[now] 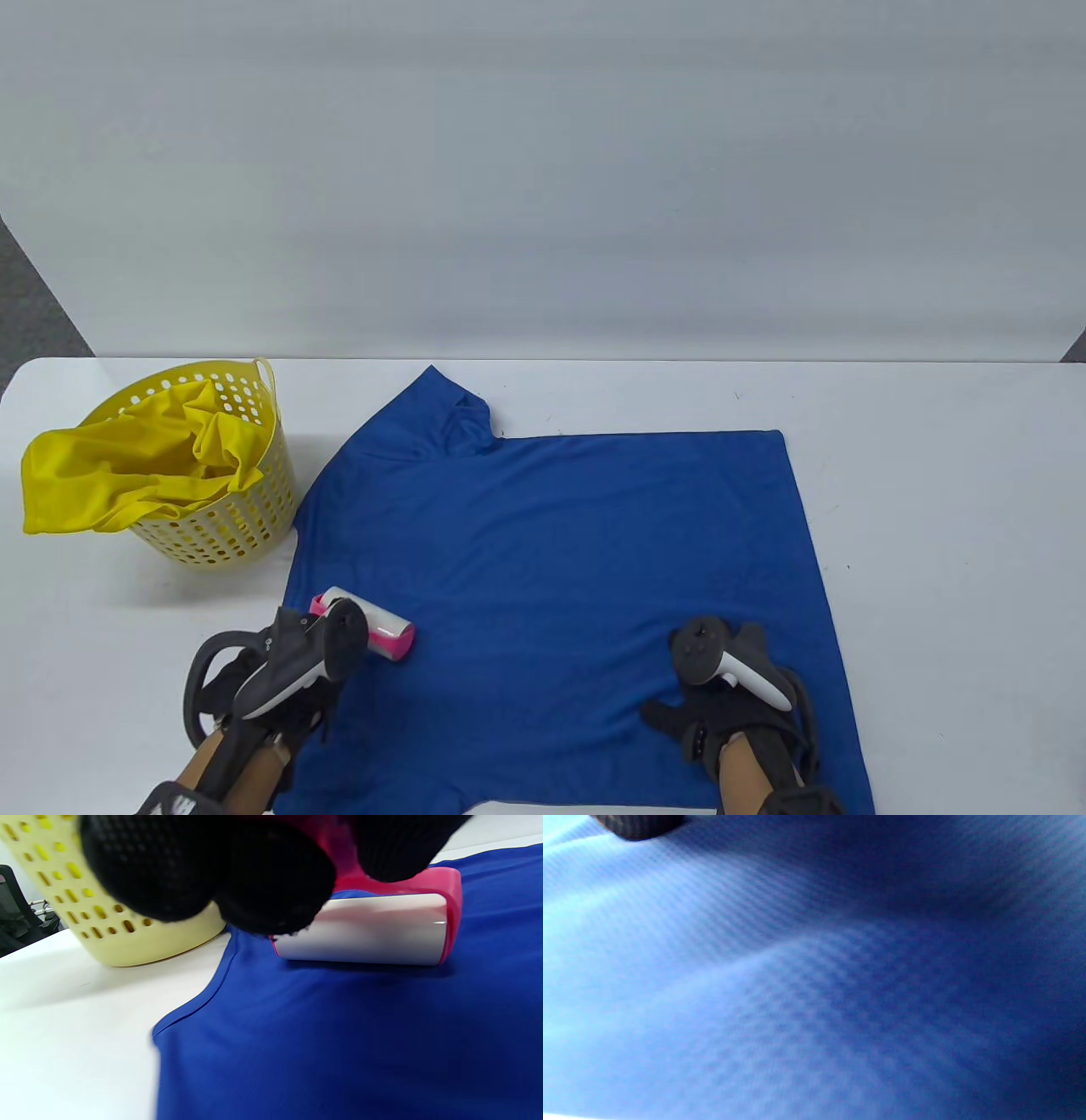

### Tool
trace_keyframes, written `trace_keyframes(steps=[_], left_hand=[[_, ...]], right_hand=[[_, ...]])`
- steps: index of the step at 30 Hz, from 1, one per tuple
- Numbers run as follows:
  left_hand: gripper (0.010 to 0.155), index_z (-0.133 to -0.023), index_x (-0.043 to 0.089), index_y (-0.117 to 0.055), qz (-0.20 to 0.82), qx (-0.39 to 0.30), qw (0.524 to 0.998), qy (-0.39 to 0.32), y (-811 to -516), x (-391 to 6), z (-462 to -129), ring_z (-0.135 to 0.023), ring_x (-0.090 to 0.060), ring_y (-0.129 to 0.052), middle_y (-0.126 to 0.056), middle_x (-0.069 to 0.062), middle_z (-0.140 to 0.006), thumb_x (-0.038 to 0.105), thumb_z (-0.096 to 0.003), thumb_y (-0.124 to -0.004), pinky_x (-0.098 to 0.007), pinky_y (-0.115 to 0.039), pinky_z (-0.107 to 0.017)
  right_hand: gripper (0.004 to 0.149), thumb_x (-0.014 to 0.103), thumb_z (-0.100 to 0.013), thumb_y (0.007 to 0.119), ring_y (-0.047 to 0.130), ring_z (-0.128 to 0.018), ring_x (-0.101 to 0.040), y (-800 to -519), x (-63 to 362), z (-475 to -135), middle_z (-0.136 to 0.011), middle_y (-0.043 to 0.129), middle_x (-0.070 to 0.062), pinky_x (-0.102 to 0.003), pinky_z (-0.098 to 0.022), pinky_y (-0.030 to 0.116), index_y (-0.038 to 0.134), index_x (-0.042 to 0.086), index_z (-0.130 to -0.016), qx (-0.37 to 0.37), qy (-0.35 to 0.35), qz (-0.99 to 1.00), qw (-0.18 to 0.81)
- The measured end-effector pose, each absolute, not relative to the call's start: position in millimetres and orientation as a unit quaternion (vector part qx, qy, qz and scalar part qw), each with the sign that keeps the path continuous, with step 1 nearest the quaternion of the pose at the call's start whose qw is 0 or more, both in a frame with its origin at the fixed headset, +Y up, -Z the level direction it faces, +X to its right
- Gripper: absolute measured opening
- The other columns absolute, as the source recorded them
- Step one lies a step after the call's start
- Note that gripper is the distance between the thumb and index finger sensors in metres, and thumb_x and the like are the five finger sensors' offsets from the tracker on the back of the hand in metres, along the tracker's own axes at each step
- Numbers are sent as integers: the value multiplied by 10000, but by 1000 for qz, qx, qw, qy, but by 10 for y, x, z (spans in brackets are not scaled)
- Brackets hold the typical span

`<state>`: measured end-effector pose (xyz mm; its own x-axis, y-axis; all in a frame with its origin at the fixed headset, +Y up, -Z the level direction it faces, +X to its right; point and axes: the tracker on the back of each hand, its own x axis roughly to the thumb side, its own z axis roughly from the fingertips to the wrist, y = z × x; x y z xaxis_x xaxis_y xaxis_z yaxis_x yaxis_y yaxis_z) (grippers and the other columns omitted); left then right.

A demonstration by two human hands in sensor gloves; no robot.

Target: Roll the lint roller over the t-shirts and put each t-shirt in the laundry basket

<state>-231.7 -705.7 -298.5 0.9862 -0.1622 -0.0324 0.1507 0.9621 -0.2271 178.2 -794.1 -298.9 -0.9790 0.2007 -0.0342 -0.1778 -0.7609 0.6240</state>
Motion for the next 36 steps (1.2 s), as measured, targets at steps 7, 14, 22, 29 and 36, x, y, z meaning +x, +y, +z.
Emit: trace_keyframes(steps=[7, 14, 22, 29, 36], left_hand=[[590, -1074, 367, -547, -66, -119, 989, 61, -7050, -2140, -3339, -383, -127, -1014, -882, -51, -846, 511, -533, -731, -395, -896, -282], [587, -1083, 382, -527, -54, -46, 997, 35, -6914, -1947, -3243, -413, -124, -1007, -860, -37, -886, 521, -542, -705, -385, -892, -302], [590, -1089, 375, -511, 22, -69, 997, -3, -6937, -1296, -3467, -432, -126, -1010, -849, -33, -908, 519, -546, -693, -383, -895, -312], [596, -1092, 380, -486, 21, -90, 996, 2, -7152, -852, -3717, -459, -127, -1004, -822, -27, -934, 520, -548, -685, -385, -890, -330], [589, -1079, 355, -508, -27, -83, 996, -31, -7177, -868, -3585, -404, -110, -1008, -856, -44, -876, 516, -545, -695, -380, -899, -299]], right_hand=[[849, 634, -433, 577, -121, -835, -552, -7942, 1780, -2986, -973, -147, -189, -821, -505, 109, 3, 269, -941, 17, 330, 939, 100], [850, 632, -435, 580, -121, -833, -555, -7943, 1779, -2989, -972, -146, -193, -824, -502, 110, 6, 265, -942, 18, 331, 938, 101], [847, 633, -434, 575, -121, -834, -554, -7945, 1771, -2987, -974, -146, -192, -822, -504, 111, 4, 266, -942, 14, 329, 939, 100], [849, 633, -435, 574, -130, -826, -555, -7949, 1772, -2993, -966, -154, -193, -825, -497, 107, -3, 265, -937, 18, 333, 937, 102], [849, 632, -439, 573, -141, -819, -555, -7955, 1774, -2995, -961, -162, -195, -827, -489, 99, -7, 262, -936, 22, 335, 936, 105]])
